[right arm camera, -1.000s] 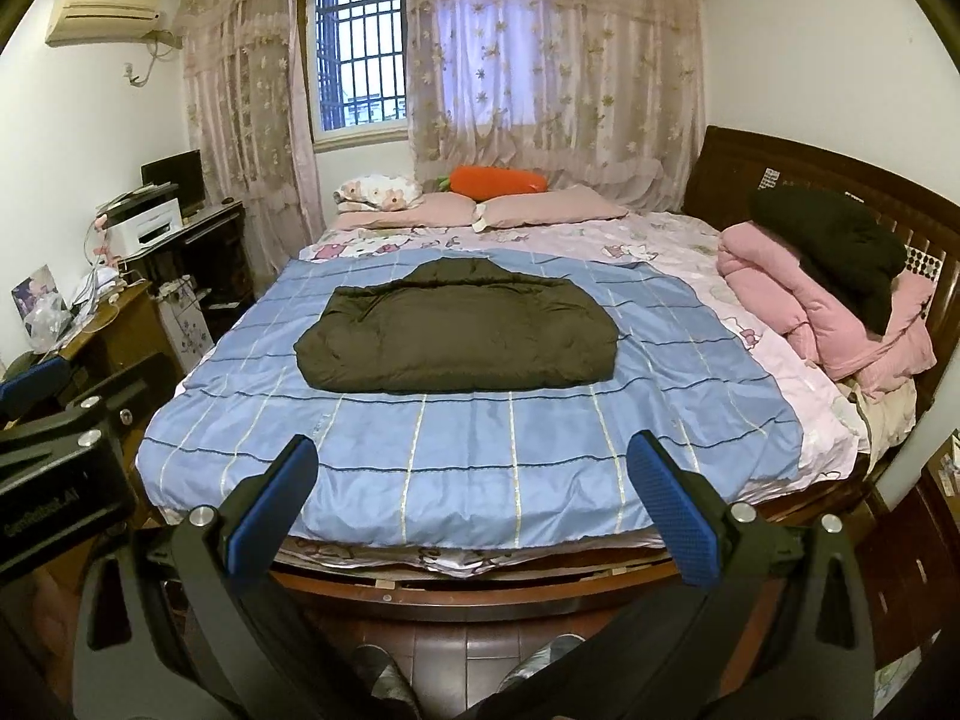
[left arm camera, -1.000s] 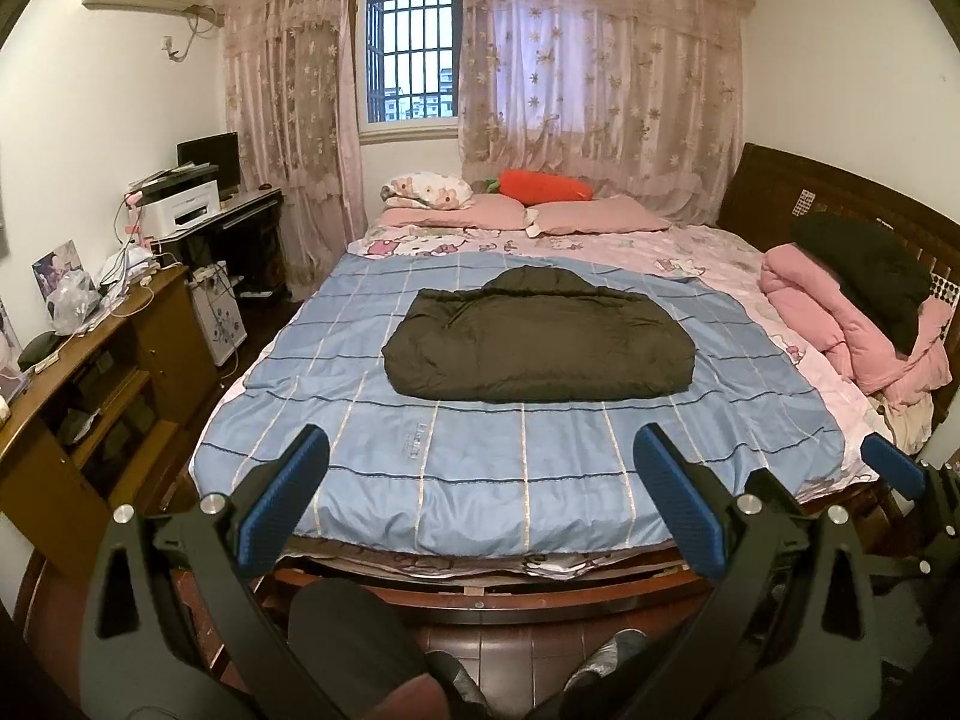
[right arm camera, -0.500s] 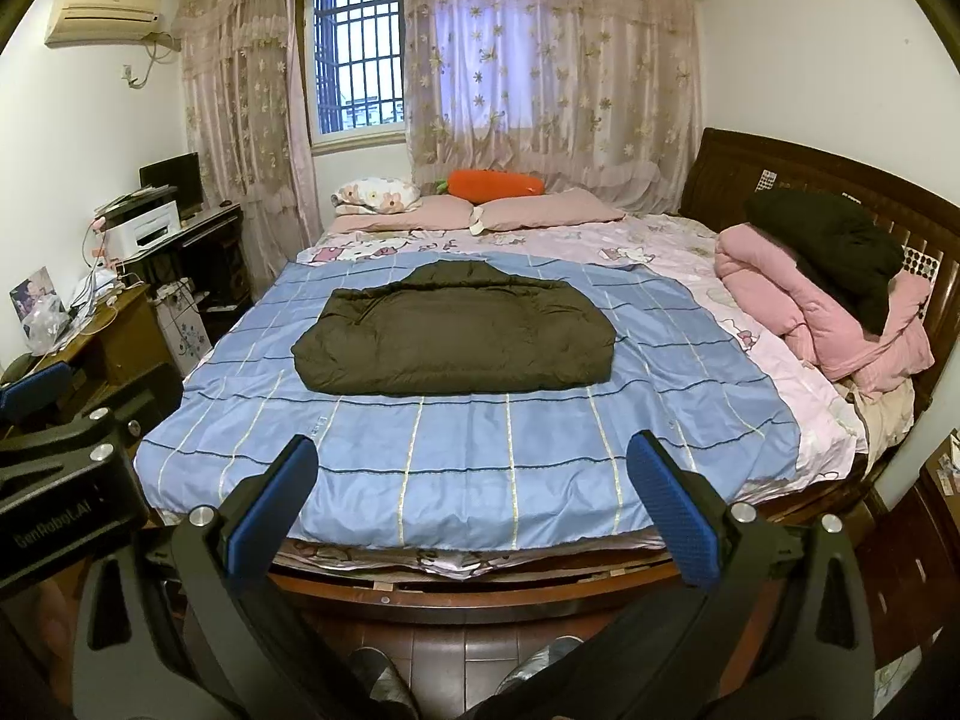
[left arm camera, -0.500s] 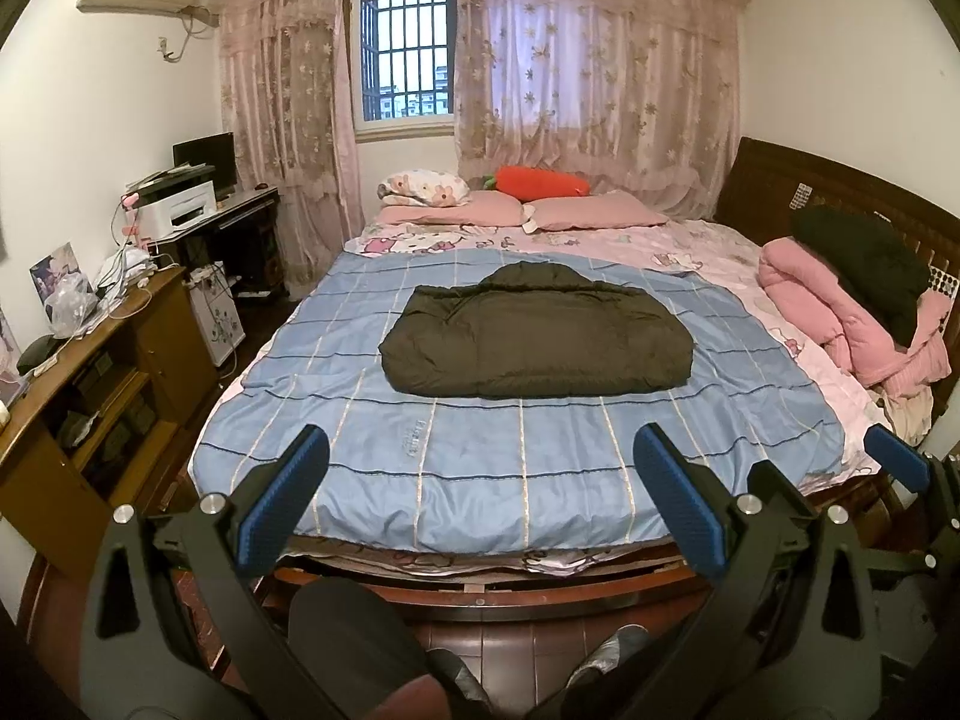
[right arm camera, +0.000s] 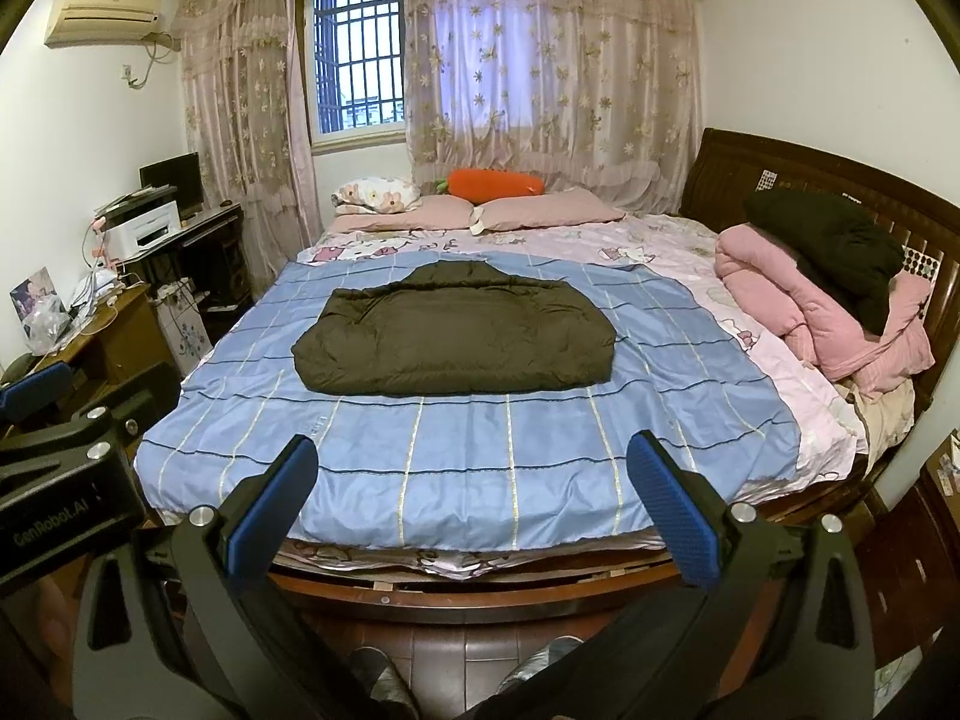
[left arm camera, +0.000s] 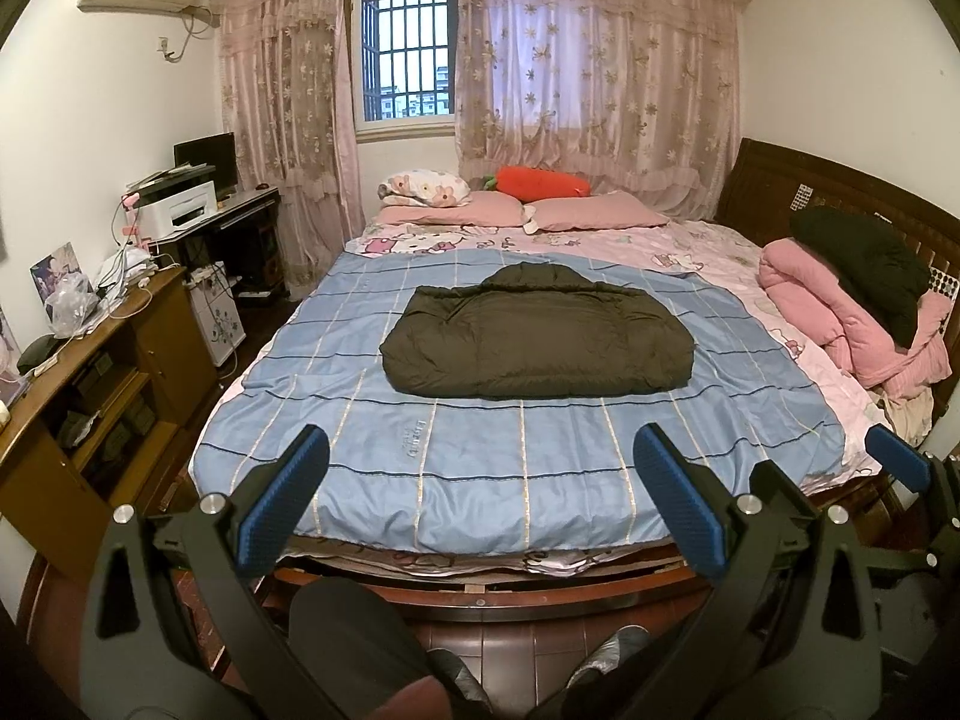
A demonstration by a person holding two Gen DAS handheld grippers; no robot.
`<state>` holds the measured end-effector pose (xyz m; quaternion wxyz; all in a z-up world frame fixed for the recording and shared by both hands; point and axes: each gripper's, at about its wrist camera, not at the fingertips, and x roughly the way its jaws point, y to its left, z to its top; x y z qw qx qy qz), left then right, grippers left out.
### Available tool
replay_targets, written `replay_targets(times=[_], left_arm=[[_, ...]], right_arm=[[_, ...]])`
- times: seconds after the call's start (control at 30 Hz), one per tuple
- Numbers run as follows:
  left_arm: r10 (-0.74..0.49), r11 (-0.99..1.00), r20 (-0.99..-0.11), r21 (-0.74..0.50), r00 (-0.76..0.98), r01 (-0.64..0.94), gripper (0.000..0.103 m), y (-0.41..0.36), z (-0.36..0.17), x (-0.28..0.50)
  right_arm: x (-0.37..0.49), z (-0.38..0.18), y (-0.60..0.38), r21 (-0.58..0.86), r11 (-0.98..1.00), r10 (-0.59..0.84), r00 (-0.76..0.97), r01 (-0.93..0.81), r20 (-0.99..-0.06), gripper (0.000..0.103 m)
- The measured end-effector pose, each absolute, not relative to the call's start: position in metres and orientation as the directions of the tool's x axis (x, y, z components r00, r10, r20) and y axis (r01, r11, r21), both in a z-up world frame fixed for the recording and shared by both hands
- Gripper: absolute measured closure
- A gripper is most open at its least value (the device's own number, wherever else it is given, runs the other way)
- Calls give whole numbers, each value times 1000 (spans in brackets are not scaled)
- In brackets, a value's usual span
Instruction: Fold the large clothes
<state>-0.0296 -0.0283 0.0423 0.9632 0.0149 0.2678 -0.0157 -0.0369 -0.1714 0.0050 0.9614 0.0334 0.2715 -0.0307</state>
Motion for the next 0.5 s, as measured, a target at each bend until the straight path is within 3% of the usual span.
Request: replay_targets(times=[0.5], left_arm=[[-14,999,-510,30,860,34,2,-23,38,-30]], right_arm=[[-37,8,-175,42,995,-53,854,87,-517,1]])
